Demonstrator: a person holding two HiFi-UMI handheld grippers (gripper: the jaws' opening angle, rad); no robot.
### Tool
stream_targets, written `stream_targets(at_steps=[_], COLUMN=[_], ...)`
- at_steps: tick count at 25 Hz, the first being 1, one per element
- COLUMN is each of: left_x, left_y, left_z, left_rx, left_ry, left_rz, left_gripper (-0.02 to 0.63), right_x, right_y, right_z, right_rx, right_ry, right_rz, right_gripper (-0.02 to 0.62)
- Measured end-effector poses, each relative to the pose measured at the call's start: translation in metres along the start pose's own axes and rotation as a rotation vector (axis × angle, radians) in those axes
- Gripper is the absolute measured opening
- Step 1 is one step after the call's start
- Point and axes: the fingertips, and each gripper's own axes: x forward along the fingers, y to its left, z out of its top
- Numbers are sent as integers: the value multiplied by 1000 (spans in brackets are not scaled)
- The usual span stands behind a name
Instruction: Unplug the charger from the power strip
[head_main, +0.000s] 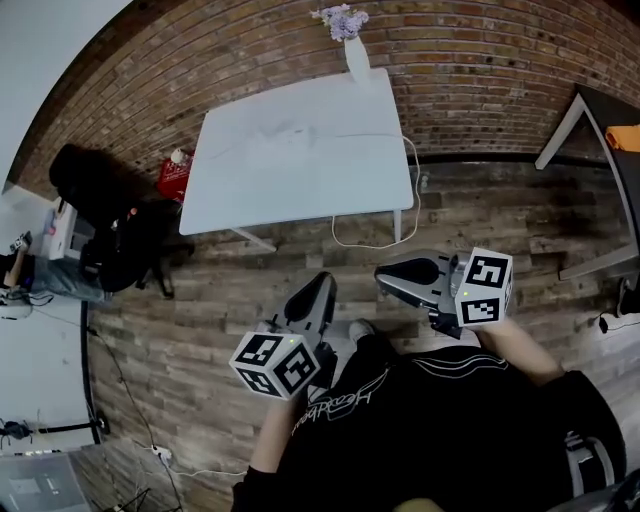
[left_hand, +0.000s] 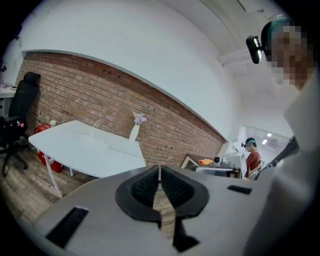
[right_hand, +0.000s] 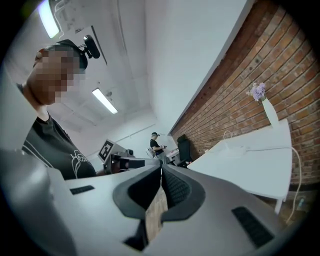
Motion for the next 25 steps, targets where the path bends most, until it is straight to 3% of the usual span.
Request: stream_targets(at_steps=[4, 10, 13, 21, 25], left_x=[9, 3, 0, 3, 17], left_y=[51, 140, 172, 210, 224], left_z=[25, 55, 60, 71, 79], left_rx=[-13, 26, 45, -19, -29], left_ry=[-18, -31, -7, 6, 18], left_rz=[-24, 44, 35, -60, -69], left_gripper=[12, 12, 11, 9, 9], right_x=[47, 127, 163, 200, 209], right_y=[-31, -74, -84, -103, -124], right_z=[5, 11, 17, 17, 25], right_rx=[21, 59, 59, 63, 77], right_ry=[18, 78, 87, 116, 112], right_rz=[-24, -47, -48, -61, -61], right_gripper=[-2, -3, -3, -3, -3])
